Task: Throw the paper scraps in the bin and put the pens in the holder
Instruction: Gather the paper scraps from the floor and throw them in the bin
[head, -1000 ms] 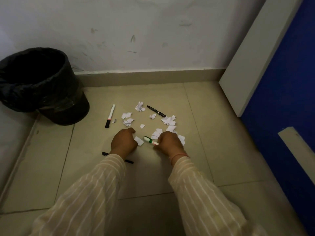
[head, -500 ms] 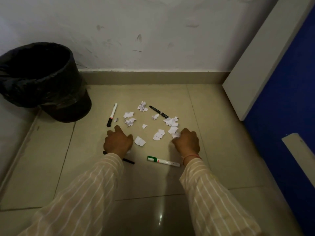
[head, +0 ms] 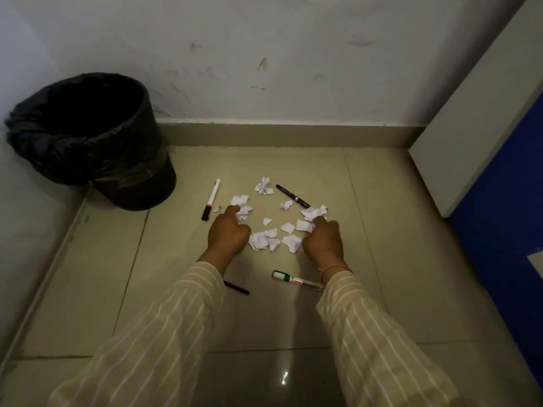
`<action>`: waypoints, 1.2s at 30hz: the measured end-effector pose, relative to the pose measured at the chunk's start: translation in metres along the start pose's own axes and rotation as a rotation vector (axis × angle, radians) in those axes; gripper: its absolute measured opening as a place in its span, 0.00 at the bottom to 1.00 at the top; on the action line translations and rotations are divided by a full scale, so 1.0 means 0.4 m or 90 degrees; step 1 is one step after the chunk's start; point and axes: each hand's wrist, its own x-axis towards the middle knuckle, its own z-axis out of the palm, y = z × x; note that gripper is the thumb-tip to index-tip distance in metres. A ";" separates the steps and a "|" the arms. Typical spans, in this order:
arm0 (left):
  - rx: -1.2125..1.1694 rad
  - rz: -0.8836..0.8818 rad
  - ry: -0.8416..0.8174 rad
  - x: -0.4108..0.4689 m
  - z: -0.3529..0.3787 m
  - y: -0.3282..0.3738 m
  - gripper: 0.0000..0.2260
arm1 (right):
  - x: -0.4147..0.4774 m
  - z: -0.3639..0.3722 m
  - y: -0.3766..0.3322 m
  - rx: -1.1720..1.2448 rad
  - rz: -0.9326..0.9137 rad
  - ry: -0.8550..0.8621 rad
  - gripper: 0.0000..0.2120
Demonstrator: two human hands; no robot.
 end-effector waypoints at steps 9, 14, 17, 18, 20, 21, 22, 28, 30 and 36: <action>0.080 0.047 -0.074 -0.010 0.041 0.012 0.26 | -0.037 0.086 -0.080 0.038 -0.094 -0.119 0.22; 0.143 0.039 -0.063 0.014 0.039 -0.019 0.29 | -0.013 0.070 -0.082 -0.066 -0.064 -0.166 0.32; 0.223 0.061 -0.105 0.025 0.051 -0.036 0.32 | -0.009 0.074 -0.133 -0.144 -0.065 -0.288 0.50; 0.252 0.076 -0.116 0.027 0.053 -0.039 0.32 | -0.014 0.077 -0.153 -0.169 -0.072 -0.319 0.55; 0.296 0.116 -0.118 0.030 0.057 -0.044 0.30 | -0.034 0.091 -0.180 -0.221 -0.102 -0.344 0.59; 0.310 0.136 -0.111 0.032 0.057 -0.049 0.28 | -0.046 0.104 -0.185 -0.238 -0.117 -0.335 0.59; 0.320 0.150 -0.102 0.032 0.055 -0.052 0.26 | -0.057 0.118 -0.184 -0.249 -0.128 -0.313 0.58; 0.272 0.134 -0.043 0.014 0.049 -0.071 0.09 | -0.065 0.145 -0.144 -0.220 -0.201 -0.203 0.36; 0.219 0.094 -0.037 -0.001 0.055 -0.076 0.06 | -0.061 0.153 -0.139 -0.193 -0.212 -0.173 0.22; 0.082 0.004 -0.052 -0.030 0.043 -0.074 0.06 | -0.078 0.173 -0.138 -0.005 -0.178 -0.105 0.09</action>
